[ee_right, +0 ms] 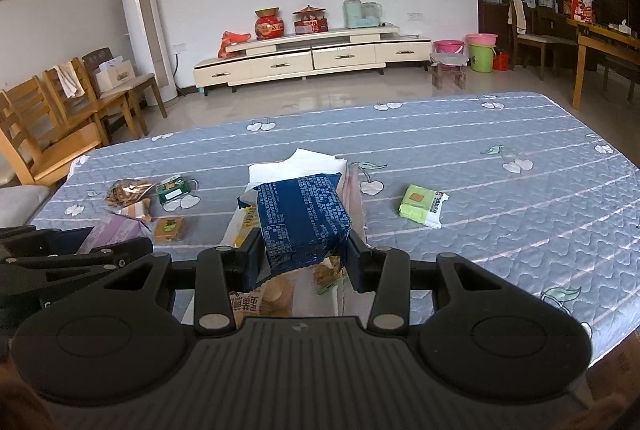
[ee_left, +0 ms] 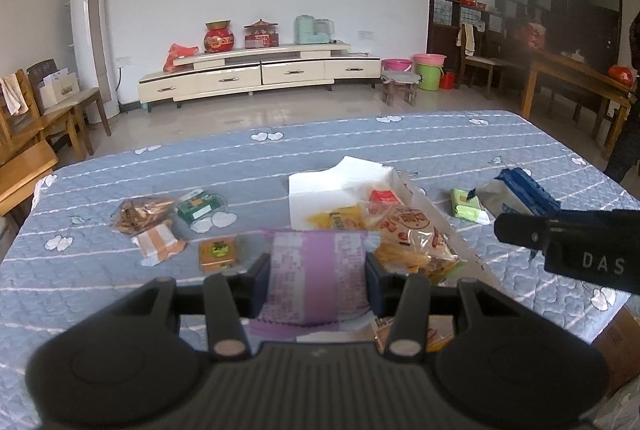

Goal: Organize snacks
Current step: 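Carry the pink and blue packs over the white paper with both grippers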

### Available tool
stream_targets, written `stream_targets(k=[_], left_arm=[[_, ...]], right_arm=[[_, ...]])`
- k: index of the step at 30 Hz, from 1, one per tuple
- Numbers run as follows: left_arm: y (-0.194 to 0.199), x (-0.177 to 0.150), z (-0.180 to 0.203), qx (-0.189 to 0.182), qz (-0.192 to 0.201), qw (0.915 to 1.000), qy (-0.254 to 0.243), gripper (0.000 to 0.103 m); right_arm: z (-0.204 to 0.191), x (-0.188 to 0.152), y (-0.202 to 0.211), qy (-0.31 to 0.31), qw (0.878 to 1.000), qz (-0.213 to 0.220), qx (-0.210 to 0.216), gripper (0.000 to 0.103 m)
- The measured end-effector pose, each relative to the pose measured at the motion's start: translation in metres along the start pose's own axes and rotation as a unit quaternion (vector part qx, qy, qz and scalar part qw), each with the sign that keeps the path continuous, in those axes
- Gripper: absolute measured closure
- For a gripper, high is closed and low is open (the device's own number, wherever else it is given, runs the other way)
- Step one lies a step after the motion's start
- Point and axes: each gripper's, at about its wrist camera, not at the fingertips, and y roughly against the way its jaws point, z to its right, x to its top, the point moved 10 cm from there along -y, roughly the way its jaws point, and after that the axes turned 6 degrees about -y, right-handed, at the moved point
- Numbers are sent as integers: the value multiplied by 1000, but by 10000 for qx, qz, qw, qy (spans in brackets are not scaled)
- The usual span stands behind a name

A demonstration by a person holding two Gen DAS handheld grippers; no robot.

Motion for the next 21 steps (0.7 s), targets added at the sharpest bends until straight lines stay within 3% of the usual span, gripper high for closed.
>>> stream_targets(k=[21], left_arm=[[-19,-1,4,-195,-90,9998,40,57]], right_arm=[[5,12,-21,63,9999,-145,-58,52]])
